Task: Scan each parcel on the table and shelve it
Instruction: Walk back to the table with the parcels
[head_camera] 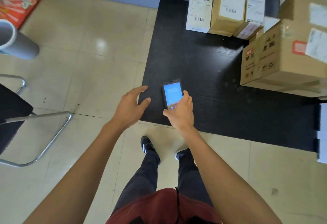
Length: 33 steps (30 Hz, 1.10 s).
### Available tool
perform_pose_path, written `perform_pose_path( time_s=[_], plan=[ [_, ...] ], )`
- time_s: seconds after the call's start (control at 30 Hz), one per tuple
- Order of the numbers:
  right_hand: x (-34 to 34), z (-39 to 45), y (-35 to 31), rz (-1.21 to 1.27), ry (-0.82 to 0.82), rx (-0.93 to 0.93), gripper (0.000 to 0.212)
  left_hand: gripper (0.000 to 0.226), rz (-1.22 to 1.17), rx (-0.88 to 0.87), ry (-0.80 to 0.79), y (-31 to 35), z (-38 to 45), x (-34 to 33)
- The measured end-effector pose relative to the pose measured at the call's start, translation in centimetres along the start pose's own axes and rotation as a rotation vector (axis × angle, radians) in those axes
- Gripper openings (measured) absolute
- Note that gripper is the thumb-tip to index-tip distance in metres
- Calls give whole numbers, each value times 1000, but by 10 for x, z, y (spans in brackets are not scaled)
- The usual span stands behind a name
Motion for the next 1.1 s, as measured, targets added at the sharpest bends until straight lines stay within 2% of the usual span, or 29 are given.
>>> perform_pose_path(
  time_s=[0.33, 0.57, 0.77, 1.1],
  plan=[
    [132, 8, 42, 70, 117, 62, 105, 47, -8, -174, -34, 112, 5, -46],
    [243, 14, 99, 236, 195, -50, 103, 48, 45, -370, -117, 219, 13, -110],
    [337, 24, 159, 265, 264, -114, 90, 51, 166, -563, -176, 305, 6, -167],
    [405, 55, 235, 280, 274, -170, 83, 51, 317, -665, -174, 355, 5, -229]
  ],
)
Point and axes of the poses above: each hand's wrist, its own z-axis towards the middle knuckle, its own x-axis out of the back of the hand, y = z × x, the point moved 6 cm from there along z, towards the middle knuckle, and after that the axes turned 8 degrees about y, right-handed, at the moved point
